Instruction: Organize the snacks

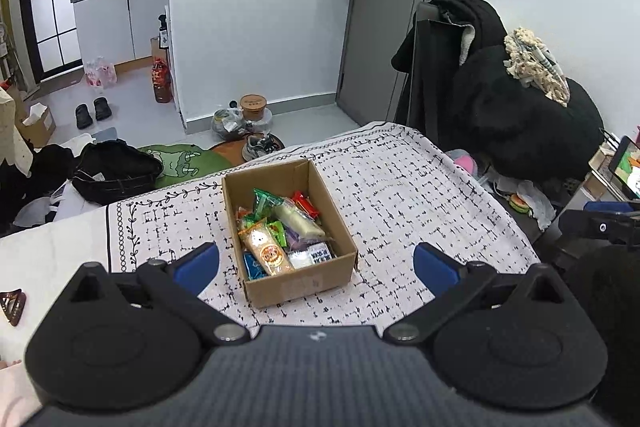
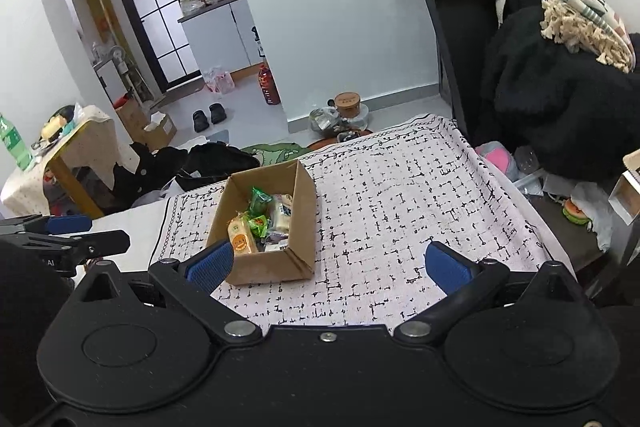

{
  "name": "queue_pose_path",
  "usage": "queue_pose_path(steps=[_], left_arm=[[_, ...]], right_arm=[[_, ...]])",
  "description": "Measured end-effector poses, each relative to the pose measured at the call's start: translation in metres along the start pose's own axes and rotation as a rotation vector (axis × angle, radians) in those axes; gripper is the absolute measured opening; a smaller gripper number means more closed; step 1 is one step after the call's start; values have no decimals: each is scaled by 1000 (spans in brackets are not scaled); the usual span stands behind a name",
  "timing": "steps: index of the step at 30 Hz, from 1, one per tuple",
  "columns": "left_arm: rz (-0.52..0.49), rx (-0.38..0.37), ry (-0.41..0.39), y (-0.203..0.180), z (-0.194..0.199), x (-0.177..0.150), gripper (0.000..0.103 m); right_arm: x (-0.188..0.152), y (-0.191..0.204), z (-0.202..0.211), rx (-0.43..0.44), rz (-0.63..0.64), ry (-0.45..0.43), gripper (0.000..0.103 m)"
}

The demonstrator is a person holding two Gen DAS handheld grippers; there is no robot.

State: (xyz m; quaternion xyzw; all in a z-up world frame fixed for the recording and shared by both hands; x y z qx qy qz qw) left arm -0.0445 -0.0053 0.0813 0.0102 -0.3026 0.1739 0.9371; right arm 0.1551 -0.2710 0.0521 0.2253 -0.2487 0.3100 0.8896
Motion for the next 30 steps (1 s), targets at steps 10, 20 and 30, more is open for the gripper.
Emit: queue_pose_path(steps=[10, 20, 30], left_arm=[[23, -6, -8, 5, 5, -8, 103], [31, -24, -13, 7, 5, -10, 103], [54, -39, -19, 10, 4, -13, 103]], right_arm=[[-3, 15, 9, -7, 32, -12, 102], [-4, 21, 11, -32, 42, -10, 100], [-5, 22, 11, -20, 38, -1, 100]])
Point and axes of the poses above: each gripper's, at about its wrist camera, not at the fingertips, and z roughly against the way its jaws point, y to its left, x to its top, the point moved 1 cm from there along -z, roughly the way its jaws point, and after that the axes turned 13 degrees about y, right-handed, at the moved point
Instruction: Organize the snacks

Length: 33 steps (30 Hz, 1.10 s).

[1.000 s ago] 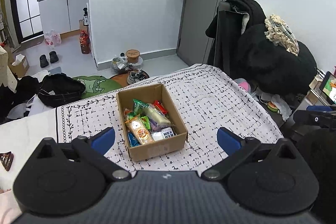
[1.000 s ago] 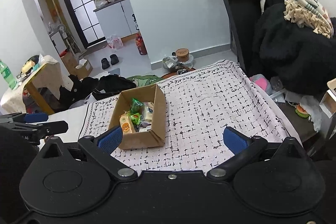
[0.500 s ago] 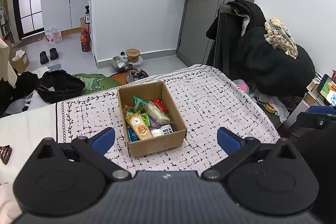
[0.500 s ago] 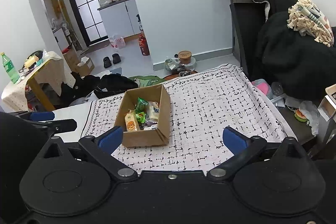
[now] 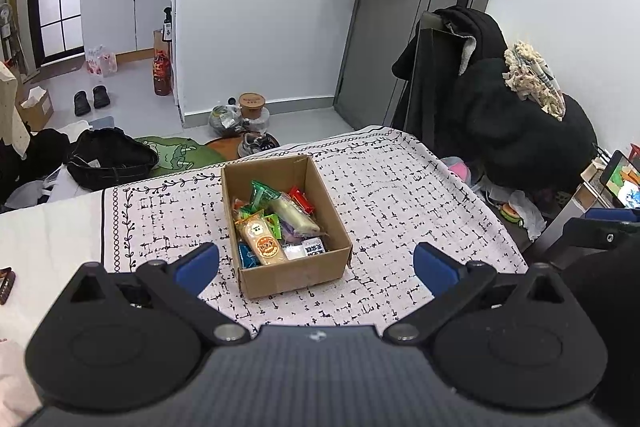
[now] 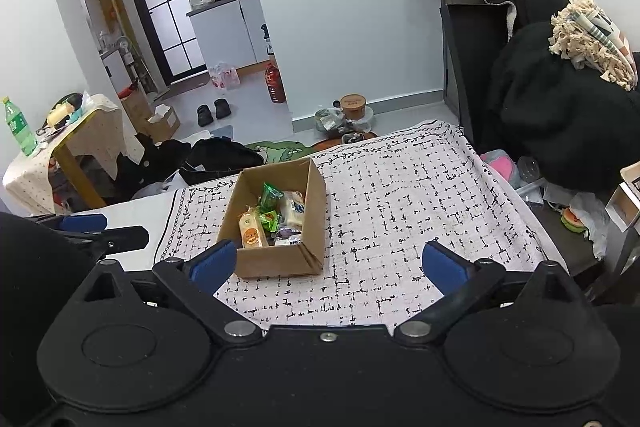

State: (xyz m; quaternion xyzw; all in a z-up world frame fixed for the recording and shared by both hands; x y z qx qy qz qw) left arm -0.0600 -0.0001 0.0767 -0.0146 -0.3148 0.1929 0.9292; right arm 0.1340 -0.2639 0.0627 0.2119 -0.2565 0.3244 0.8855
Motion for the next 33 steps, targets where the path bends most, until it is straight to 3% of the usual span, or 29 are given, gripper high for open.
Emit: queue_pose_path(steps=[33], left_arm=[[20, -3, -2, 0, 1, -1, 103]], right_arm=[[-1, 6, 0, -5, -3, -12, 103]])
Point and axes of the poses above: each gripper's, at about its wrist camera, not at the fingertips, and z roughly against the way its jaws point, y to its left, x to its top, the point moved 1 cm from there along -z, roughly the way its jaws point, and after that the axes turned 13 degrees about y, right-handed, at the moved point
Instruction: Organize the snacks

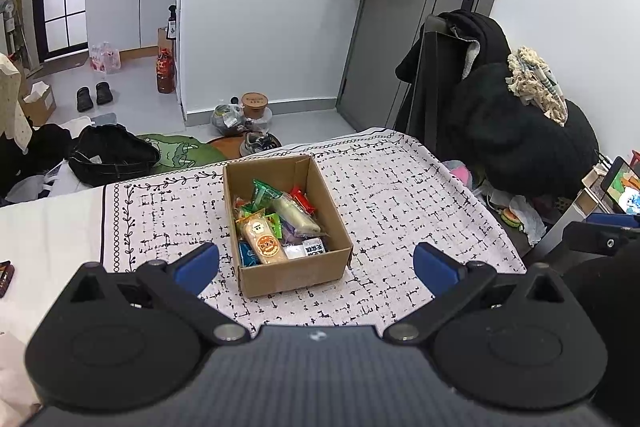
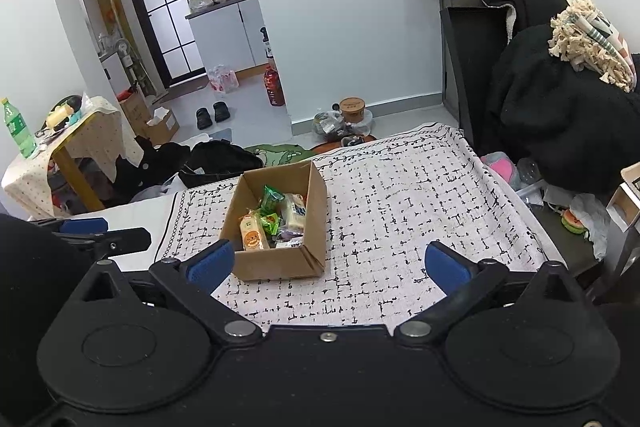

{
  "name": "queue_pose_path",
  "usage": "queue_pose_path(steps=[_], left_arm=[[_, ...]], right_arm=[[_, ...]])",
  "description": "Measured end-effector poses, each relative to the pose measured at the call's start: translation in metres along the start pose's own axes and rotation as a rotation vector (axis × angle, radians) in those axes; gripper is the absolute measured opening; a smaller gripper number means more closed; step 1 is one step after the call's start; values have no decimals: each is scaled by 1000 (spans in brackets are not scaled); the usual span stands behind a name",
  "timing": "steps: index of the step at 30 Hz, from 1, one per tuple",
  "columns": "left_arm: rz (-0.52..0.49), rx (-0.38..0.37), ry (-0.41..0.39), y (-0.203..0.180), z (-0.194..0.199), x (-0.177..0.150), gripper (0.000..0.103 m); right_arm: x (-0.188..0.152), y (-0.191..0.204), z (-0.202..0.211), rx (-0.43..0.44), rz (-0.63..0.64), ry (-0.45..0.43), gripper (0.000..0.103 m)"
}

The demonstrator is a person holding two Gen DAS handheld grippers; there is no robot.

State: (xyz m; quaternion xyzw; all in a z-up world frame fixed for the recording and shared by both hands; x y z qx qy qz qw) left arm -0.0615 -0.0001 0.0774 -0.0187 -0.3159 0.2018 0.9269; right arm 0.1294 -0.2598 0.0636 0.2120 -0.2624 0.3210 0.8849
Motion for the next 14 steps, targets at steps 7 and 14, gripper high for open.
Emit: queue_pose_path(steps=[7, 14], left_arm=[[-6, 7, -2, 0, 0, 0, 103], [-7, 7, 3, -1, -1, 0, 103]], right_arm=[[0, -2, 1, -4, -3, -2, 103], [1, -2, 0, 0, 1, -4, 103]])
Point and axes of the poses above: each gripper's, at about its wrist camera, not at the fingertips, and z roughly against the way its jaws point, y to its left, x to its top, the point moved 1 cm from there along -z, roughly the way its jaws point, and after that the axes turned 13 degrees about y, right-handed, at the moved point
